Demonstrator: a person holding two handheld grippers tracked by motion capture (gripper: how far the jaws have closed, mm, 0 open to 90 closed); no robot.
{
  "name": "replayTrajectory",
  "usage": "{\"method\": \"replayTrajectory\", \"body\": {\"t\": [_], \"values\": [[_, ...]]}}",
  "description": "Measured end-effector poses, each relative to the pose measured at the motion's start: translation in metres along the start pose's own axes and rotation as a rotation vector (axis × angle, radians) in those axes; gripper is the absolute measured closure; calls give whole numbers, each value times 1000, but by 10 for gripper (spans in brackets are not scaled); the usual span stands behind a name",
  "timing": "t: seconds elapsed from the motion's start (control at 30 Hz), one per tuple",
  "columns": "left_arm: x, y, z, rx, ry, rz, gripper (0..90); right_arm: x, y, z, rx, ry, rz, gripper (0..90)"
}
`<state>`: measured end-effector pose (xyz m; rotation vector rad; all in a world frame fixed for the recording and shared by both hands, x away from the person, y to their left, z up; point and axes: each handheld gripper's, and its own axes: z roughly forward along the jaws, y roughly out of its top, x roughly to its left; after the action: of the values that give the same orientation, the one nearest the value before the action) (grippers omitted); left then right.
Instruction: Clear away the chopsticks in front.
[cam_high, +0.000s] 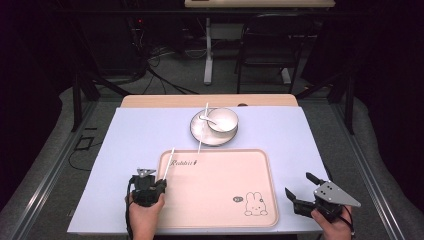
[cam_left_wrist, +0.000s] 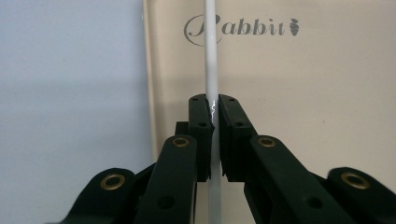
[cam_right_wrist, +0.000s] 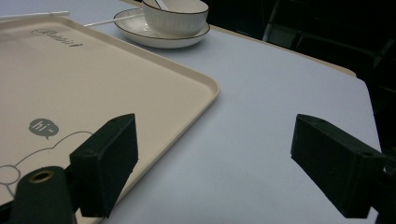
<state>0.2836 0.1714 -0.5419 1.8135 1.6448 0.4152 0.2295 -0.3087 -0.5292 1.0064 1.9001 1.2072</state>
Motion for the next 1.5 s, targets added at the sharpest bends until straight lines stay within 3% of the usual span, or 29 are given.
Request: {"method": "replayTrajectory", "body": {"t": [0.2,0.43,0.57,0.87,1.1,1.5], "values": [[-1,0,4,34,-2,-10,850,0,0,0,3,0,2,144],[1,0,5,55,-20,-67,849,-1,0,0,2,-1,0,144],[1,-1,5,70,-8,-93,850,-1,0,0,2,-1,0,144],[2,-1,4,64,13,-110,848,-1,0,0,2,1,-1,144],[6,0,5,61,-18,-147,831,0,0,0,2,2,-3,144],[5,0,5,61,-4,-129,850,0,0,0,3,4,-6,144]]}}
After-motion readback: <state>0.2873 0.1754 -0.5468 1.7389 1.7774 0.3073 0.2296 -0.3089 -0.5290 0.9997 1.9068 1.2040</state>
